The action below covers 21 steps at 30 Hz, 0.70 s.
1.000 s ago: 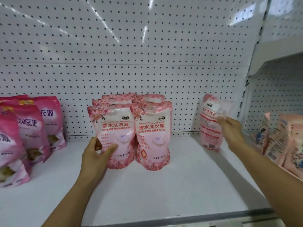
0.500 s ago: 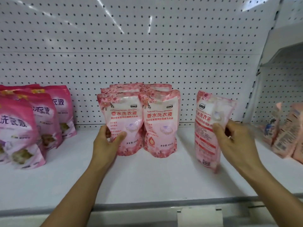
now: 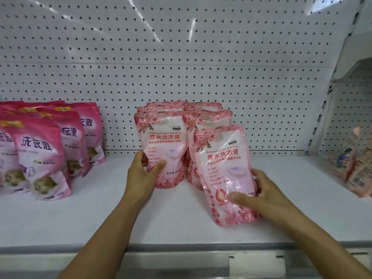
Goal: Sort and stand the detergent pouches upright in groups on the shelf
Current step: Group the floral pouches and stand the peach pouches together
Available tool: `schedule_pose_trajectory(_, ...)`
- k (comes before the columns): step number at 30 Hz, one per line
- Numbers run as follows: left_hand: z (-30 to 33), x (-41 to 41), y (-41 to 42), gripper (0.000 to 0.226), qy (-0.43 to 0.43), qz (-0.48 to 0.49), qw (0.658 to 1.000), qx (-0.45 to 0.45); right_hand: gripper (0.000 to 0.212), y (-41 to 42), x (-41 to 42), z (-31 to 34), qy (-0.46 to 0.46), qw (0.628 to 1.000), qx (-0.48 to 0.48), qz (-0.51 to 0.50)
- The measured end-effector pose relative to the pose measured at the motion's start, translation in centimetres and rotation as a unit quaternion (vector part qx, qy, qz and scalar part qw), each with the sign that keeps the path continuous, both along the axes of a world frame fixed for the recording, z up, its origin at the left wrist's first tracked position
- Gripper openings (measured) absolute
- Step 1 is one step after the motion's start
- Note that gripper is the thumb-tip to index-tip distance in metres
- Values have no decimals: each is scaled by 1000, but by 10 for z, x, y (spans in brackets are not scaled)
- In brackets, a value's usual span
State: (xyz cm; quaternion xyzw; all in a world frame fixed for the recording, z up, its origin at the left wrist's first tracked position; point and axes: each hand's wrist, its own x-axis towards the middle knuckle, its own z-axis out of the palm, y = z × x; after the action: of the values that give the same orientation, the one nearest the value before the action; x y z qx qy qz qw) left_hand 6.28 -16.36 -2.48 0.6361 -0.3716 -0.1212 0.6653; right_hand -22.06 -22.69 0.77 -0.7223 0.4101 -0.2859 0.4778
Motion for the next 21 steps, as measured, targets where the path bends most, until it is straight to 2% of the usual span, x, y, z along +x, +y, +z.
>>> schedule_pose_trajectory(3,1,-1,0,37,-6,-3,1000,-7,50,-8,6,-3,-20,996,58,58)
schedule_pose_trajectory(8,0,1,0,35,-8,-9,1000,-11,50,8,18,-13,-121,989,62,64)
schedule_pose_trajectory(11,0,2,-1,37,11,-11,1000,-10,49,19,39,-11,-162,985,25,63)
schedule_pose_trajectory(14,-2,3,-2,36,-16,3,1000,-3,41,16,68,-11,-201,979,-6,38)
schedule_pose_trajectory(17,-3,4,-1,37,-20,3,1000,-7,38,7,86,-11,-178,983,-9,34)
schedule_pose_trajectory(21,-1,1,3,33,-14,-20,1000,-16,42,4,75,-9,-126,984,21,123)
